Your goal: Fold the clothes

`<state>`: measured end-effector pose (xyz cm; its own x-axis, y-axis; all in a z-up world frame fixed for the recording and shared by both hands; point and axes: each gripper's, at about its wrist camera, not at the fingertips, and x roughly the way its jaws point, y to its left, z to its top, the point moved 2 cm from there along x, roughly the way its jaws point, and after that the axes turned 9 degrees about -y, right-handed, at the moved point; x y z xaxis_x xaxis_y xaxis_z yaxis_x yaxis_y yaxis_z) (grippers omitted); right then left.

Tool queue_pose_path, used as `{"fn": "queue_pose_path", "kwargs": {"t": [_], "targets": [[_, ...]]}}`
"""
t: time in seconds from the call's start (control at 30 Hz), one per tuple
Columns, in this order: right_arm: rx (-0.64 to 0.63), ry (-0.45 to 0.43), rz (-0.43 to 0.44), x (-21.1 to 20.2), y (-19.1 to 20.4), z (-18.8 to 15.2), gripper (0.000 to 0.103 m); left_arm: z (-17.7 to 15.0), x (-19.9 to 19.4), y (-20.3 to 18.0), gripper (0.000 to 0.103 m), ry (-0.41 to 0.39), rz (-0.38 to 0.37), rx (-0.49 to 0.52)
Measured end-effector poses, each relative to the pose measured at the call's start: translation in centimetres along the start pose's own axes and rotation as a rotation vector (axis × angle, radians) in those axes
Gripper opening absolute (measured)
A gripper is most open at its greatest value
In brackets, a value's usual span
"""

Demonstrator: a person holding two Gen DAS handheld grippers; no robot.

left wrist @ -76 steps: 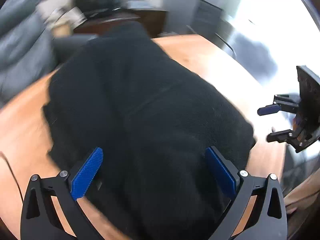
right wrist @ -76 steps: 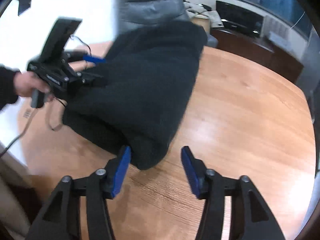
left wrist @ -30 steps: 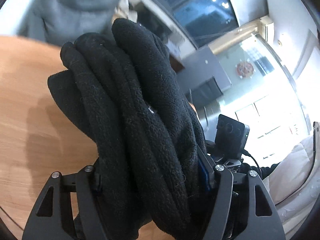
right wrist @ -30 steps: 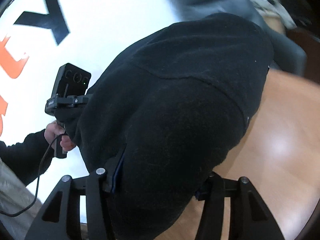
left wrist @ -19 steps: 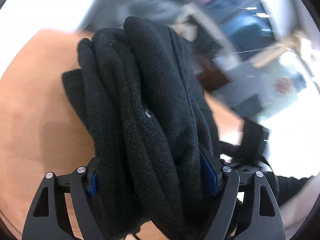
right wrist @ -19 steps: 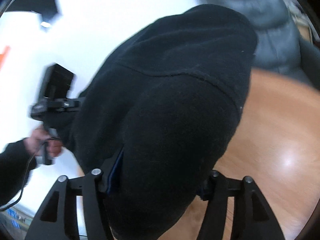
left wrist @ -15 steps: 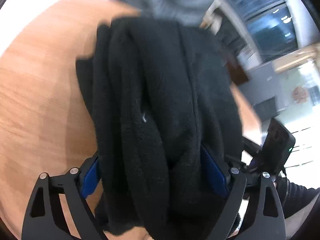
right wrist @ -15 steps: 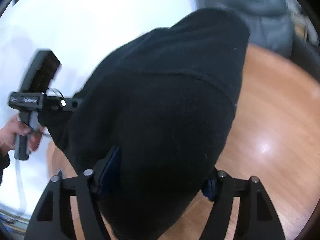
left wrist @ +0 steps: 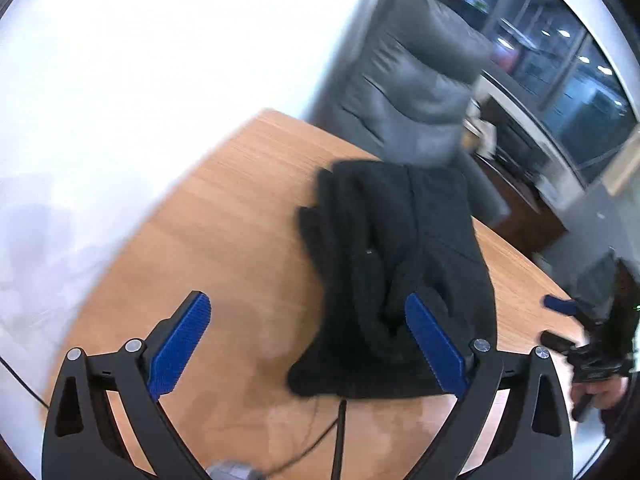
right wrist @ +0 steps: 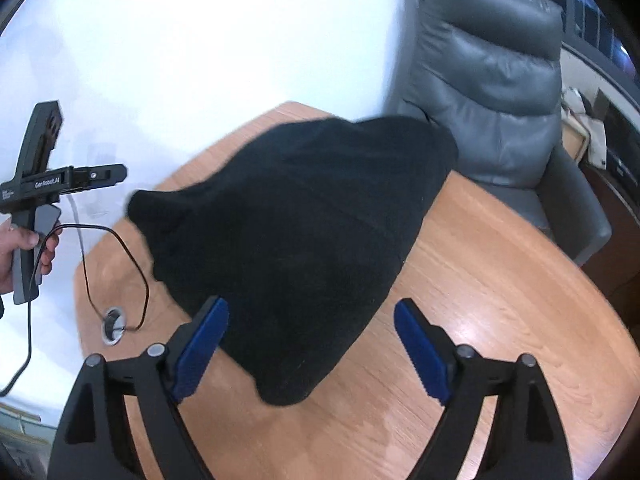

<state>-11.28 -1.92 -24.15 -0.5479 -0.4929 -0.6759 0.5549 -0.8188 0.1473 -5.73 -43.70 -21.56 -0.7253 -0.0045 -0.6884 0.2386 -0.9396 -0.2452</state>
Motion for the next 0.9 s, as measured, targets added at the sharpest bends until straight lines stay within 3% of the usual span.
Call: {"fn": "queue_pose_path", "kwargs": {"t": [0.13,0.2,0.33,0.43,0.57,0.73,0.83,0.9], "targets": [[-0.06,-0.082,0.014,-2.9,3.2,3.9,0.089,-0.3,-8.6,-3.4,0.1,-0.12,0.061,0.011],[-0.138,-0.12,-0.028,-6.5,5.4,4.9,0.093,-0.4,-11.8,-5.6,0.103,-0.163,0.091,0.027],[-0.203,-0.157,-0.111,-10.7,7.9,6.6,0.096,-1.2,-16.6,-11.2,0.103,-0.161,0.292,0.087],[-0.213,-0.2,-0.106,-13.6,9.0,6.7,0.098,-2.2,-18.1,-16.1,0.103,-0.159,0.395,0.098],[-0.203,-0.182,-0.092,-17.3,9.5,5.1,0.098,-3.6,-22.7,-21.6,0.103,-0.204,0.57,0.104],[-0.154,-0.137,-0.108,-21.1,9.1,3.6,0.098,-5.2,-27.3,-25.9,0.103,-0.238,0.583,0.046],[-0.175,-0.129,-0.201,-22.5,9.1,3.0,0.098,-6.1,-28.6,-27.6,0.103,-0.244,0.578,-0.003],[-0.173,-0.129,-0.216,-22.9,9.2,2.8,0.098,-6.7,-29.8,-28.0,0.103,-0.251,0.586,-0.031]]}}
